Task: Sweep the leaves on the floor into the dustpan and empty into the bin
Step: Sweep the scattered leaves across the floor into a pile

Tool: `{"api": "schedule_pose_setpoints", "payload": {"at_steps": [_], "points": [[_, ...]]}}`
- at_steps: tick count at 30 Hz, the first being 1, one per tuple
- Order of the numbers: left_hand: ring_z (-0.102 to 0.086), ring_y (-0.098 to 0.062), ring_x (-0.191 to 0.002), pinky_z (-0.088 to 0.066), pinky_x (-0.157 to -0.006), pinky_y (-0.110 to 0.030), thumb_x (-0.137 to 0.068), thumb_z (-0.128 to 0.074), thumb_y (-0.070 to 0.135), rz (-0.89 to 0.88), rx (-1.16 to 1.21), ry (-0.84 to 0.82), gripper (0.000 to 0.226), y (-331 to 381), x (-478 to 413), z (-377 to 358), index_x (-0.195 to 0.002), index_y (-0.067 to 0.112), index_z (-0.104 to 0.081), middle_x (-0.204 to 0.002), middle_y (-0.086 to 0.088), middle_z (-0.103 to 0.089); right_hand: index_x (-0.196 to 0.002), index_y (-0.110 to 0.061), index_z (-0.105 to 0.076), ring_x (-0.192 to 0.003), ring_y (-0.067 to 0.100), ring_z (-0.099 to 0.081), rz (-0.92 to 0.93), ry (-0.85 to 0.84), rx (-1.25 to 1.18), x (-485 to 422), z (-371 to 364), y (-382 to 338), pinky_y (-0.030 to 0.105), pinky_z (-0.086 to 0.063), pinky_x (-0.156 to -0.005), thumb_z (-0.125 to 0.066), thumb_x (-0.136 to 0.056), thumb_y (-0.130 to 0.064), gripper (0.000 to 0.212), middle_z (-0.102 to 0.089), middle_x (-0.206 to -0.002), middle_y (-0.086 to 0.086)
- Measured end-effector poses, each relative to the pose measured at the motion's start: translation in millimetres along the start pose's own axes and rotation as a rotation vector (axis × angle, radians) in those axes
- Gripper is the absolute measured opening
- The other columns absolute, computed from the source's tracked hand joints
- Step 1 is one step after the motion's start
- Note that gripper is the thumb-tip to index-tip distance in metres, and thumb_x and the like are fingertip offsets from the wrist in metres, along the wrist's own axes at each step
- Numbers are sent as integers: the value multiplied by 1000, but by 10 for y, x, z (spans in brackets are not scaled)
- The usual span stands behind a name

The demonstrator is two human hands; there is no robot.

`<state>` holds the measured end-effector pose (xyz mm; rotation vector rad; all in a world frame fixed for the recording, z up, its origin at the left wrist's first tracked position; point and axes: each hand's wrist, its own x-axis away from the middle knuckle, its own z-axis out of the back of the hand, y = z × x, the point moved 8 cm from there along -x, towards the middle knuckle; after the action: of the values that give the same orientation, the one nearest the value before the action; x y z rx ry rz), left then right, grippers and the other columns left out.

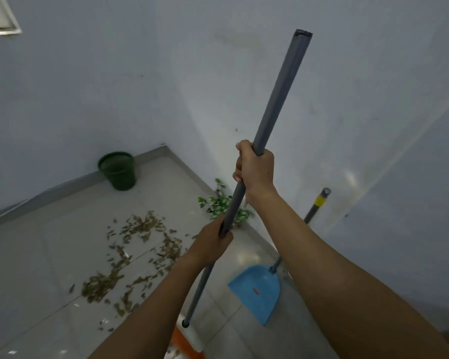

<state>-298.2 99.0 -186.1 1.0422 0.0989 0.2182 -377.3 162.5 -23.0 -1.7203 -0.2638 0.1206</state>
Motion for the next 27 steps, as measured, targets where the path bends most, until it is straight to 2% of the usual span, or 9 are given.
{"api": "schedule_pose_setpoints", "payload": {"at_steps": [2, 5, 8, 11, 16, 20, 23, 27], "points": [[-49, -18, -59, -38, -59, -27, -92, -51, 16, 44, -2, 58, 3, -232, 263, 317, -90, 17, -50, -68, 0, -52, -57, -18, -35, -38, 11, -26, -29, -25, -8, 224, -378, 121, 25, -28, -43, -55, -82, -11, 32, -30, -42, -5], [-43, -21, -60, -34, -59, -28, -91, -52, 19, 191, 71, 162, 14, -689, 687, 743, -83, 9, -47, -67, -7, -47, -58, -17, -36, -39, 11, -25, -85, -90, -52, 544, -935, 361, 25, -27, -43, -54, -82, -10, 31, -30, -43, -5], [-33, -17, -52, -26, -54, -26, -92, -56, 28, 294, 95, 270, 35, -1143, 1122, 1123, -67, 15, -36, -58, -3, -37, -57, -17, -37, -36, 11, -26, -148, -155, -88, 850, -1444, 679, 26, -29, -41, -55, -83, -8, 33, -30, -40, -6], [-28, -15, -46, -23, -51, -25, -92, -57, 33, 383, 66, 335, 42, -1605, 1530, 1446, -61, 19, -32, -51, 0, -32, -57, -15, -38, -35, 10, -27, -242, -227, -101, 1161, -1893, 1057, 27, -30, -43, -55, -83, -8, 33, -30, -39, -6], [-32, -16, -44, -26, -48, -25, -92, -56, 38, 574, 103, 368, 44, -2305, 2244, 1773, -59, 17, -36, -49, -1, -37, -50, -18, -37, -40, 12, -29, -407, -400, -101, 1679, -2515, 1651, 29, -32, -49, -59, -82, -6, 40, -31, -41, -5], [-41, -15, -48, -31, -49, -23, -90, -57, 41, 670, 68, 336, 41, -2723, 2746, 1901, -58, 19, -42, -53, -1, -47, -48, -17, -39, -43, 14, -38, -483, -549, -71, 2035, -2838, 2023, 30, -39, -57, -59, -83, -5, 42, -36, -42, -3], [-48, -14, -53, -38, -50, -20, -91, -56, 42, 750, 74, 304, 34, -2940, 3000, 1914, -63, 24, -48, -60, 0, -55, -49, -18, -43, -45, 15, -42, -469, -655, -37, 2181, -3043, 2100, 31, -43, -61, -59, -85, -6, 42, -38, -43, -3], [-44, -14, -52, -34, -49, -21, -93, -54, 37, 749, 116, 338, 37, -2995, 3072, 1984, -61, 23, -45, -57, 0, -50, -44, -21, -42, -46, 16, -43, -413, -733, -20, 2153, -3220, 1980, 31, -46, -61, -59, -85, -11, 45, -39, -42, -3]]}}
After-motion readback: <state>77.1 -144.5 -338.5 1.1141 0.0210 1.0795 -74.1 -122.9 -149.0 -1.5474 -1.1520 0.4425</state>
